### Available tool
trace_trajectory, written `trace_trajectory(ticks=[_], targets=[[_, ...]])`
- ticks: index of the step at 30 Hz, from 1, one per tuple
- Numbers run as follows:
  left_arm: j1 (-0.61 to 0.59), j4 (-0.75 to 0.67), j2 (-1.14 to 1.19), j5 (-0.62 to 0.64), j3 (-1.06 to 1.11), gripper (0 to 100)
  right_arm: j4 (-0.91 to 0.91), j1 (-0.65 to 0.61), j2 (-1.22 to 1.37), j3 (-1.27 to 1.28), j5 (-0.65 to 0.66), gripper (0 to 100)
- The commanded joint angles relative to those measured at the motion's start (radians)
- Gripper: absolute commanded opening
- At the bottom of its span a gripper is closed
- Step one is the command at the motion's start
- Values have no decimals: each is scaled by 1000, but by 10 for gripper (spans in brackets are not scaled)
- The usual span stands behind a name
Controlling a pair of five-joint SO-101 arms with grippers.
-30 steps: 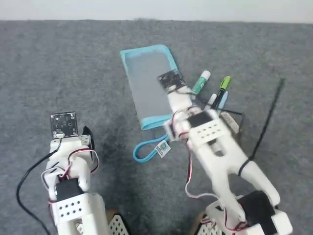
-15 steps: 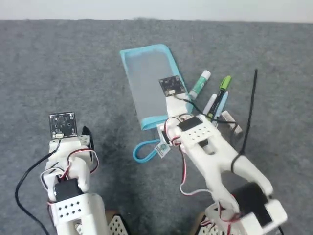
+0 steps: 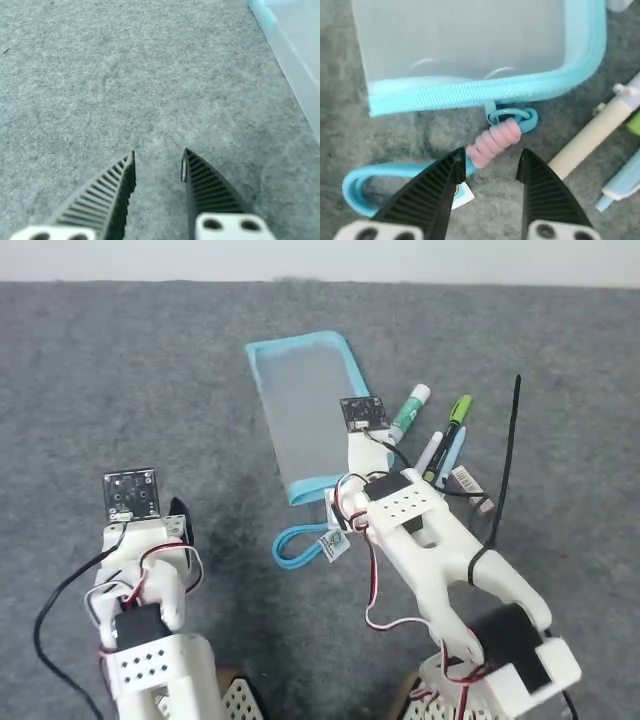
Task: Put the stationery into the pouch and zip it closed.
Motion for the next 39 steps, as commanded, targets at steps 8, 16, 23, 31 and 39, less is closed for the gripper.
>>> trace_trajectory(ticks=[8,16,23,31,39], targets=[[5,-34,-26,11,-41,149,-4,54,156,-141,-164,158],[5,-34,-26,11,-41,149,119,114,28,-158,316,23],[5,-34,-26,11,-41,149,437,82,8,-333,634,28],[5,-34,-26,9,-39,149,446,82,130,-342,649,212],[5,-34,-26,9,-38,149,268,85,271,-341,614,221]])
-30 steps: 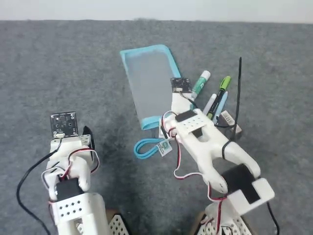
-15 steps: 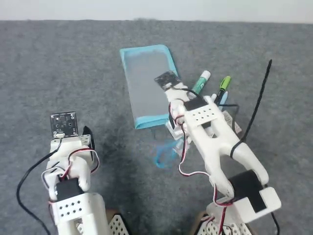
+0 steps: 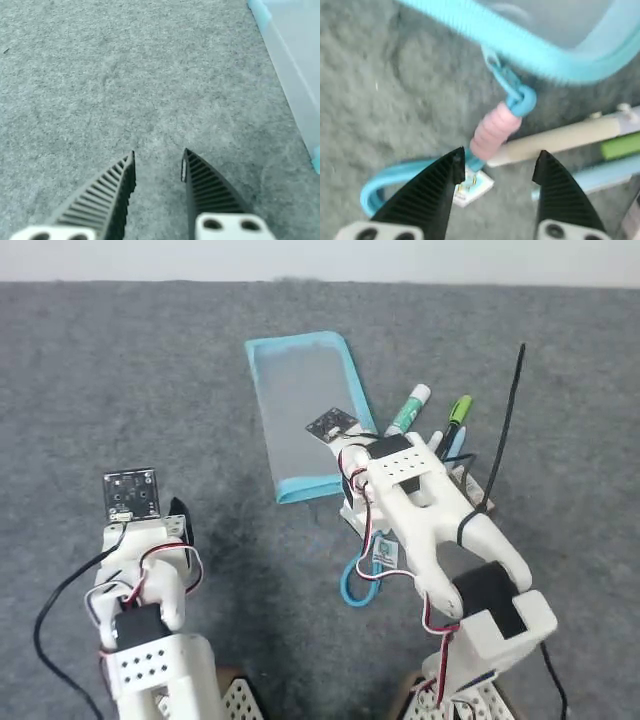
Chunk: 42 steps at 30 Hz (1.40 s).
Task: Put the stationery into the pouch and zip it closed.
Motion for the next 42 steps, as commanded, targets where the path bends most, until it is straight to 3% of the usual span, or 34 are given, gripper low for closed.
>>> trace_trajectory(ticks=[1,6,11,20,26,33,38,42], targets=[[5,-34,-26,9,-38,149,-124,1,41,-38,-41,221],[5,-34,-26,9,-38,149,-189,-2,79,-41,-83,196],[5,-34,-26,9,-38,149,-168,8,71,-43,-83,0],[31,-12,-21,8,-59,152,-125,5,-243,-21,-92,6],[161,157,-25,-43,-162,152,-176,2,-530,137,-130,6],[327,163,-26,-40,-203,259,-280,-41,-863,408,-124,6],[462,141,-26,-40,-217,261,-263,-42,-970,470,-124,6],[482,104,-18,-43,-209,261,-225,-44,-1027,474,-126,6]])
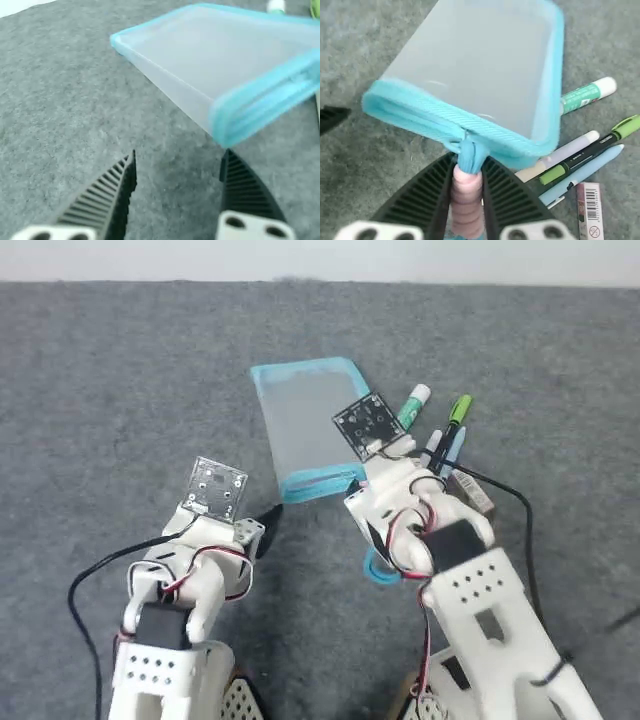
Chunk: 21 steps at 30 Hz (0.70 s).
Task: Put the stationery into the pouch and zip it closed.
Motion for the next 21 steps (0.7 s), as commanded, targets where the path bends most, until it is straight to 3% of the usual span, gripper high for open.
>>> trace_trajectory(ticks=[1,13,21], targets=[[25,-60,-18,-17,-61,261,15,-8,-88,-8,-14,6],[25,-132,-17,-14,-64,261,134,-107,-196,0,-14,6],[64,-20,-18,9,-150,261,79,-104,-186,58,-17,6]])
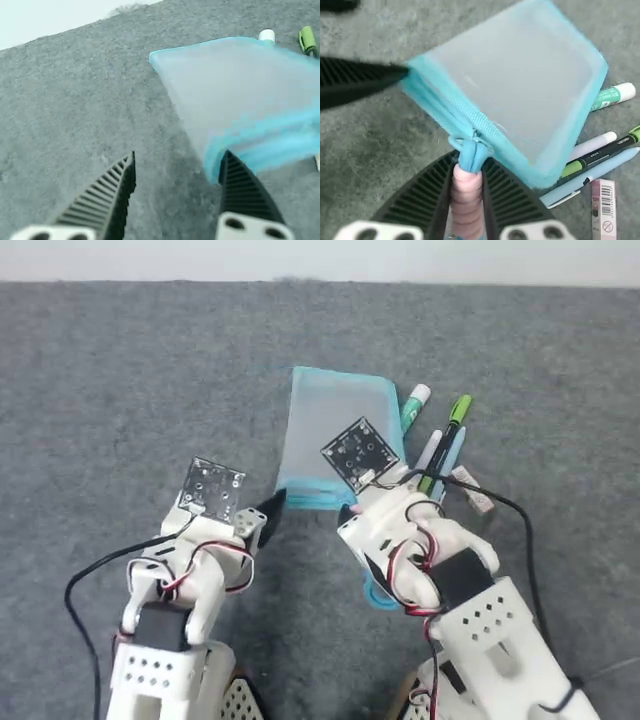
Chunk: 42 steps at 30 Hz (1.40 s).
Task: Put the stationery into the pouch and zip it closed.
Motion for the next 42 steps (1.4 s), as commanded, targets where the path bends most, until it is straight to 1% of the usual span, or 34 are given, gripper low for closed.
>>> trace_trajectory(ticks=[1,3,6,11,16,21,25,31,34,39,42], targets=[[69,89,-20,9,-133,261,-42,-4,-30,5,-9,6],[104,86,-18,9,-127,261,-39,-7,-36,5,-14,6],[106,31,-18,5,-73,261,-38,-5,-41,3,-14,6],[68,-48,-18,3,-15,261,-35,-5,-41,-6,-12,6],[37,-63,-17,-31,-7,261,39,-10,-41,-66,-14,6],[25,-86,-17,-32,21,261,41,-12,-41,-75,-15,6],[29,-86,-17,-31,47,261,45,-8,-31,-126,-14,6],[29,-80,-18,-23,25,260,47,-7,-30,-155,-15,6],[25,-72,-25,9,-4,260,41,-5,-28,-138,-14,6],[61,107,-25,61,-119,261,19,-4,22,-132,-14,6],[69,89,-25,46,-77,261,-4,-4,42,-135,-15,6]])
